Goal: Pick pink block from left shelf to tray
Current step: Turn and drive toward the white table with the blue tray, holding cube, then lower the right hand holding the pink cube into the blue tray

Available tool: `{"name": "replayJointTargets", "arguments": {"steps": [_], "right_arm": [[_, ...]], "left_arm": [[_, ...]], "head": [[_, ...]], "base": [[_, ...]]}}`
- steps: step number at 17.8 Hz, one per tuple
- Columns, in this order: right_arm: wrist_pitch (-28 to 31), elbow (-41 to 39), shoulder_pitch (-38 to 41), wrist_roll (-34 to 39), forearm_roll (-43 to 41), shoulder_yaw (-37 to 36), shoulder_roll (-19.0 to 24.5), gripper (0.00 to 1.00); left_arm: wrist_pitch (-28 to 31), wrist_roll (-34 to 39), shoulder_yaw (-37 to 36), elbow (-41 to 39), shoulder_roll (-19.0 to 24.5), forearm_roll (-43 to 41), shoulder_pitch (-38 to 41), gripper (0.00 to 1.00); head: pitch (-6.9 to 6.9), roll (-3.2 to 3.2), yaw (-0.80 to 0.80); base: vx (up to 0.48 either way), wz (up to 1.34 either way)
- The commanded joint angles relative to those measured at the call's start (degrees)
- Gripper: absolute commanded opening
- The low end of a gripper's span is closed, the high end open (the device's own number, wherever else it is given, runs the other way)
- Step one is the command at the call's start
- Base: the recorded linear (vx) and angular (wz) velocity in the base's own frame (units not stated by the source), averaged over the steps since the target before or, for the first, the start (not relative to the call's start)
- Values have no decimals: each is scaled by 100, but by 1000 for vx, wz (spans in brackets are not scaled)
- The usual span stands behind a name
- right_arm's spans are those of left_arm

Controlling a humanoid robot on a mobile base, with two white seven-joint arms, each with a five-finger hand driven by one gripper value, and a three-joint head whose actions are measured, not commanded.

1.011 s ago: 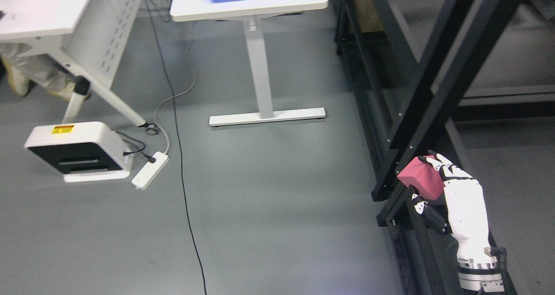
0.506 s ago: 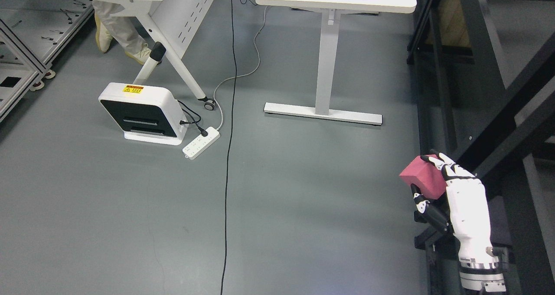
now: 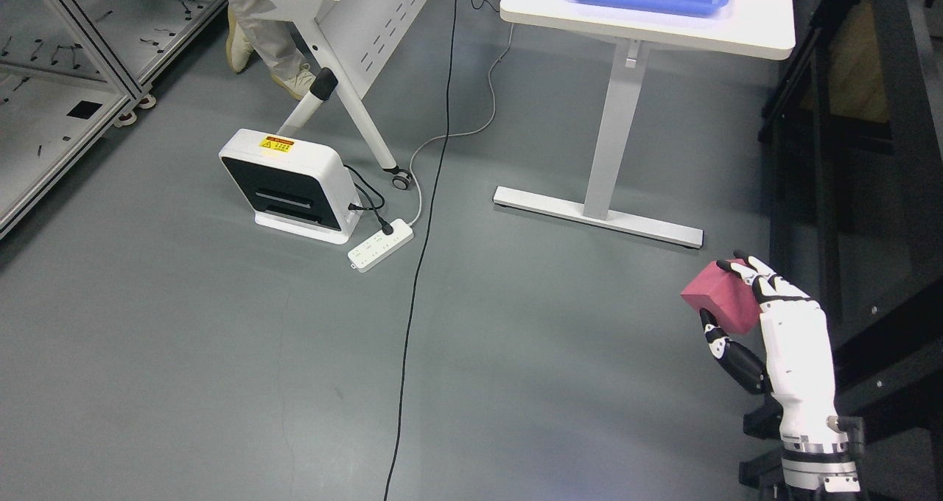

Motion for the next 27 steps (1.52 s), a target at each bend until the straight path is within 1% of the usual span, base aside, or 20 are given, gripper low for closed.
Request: {"name": "replayJointTargets", "arguments": {"steps": [1,12,27], "right_arm": [[13,-5,-1,25,0,0,31,3],[13,-6,26,34,-9,17,48,3],[4,-14,52,51,-26,70,110,3]], "left_arm": [[0,-1,0,-100,100,44,-8,100],[0,-1,0,-100,100,44,0,100],[0,-1,0,-100,100,44,0,100]], "head": [[0,0,0],[0,0,0],[0,0,0]], "base": [[235,256],[329,-124],[343,161]]}}
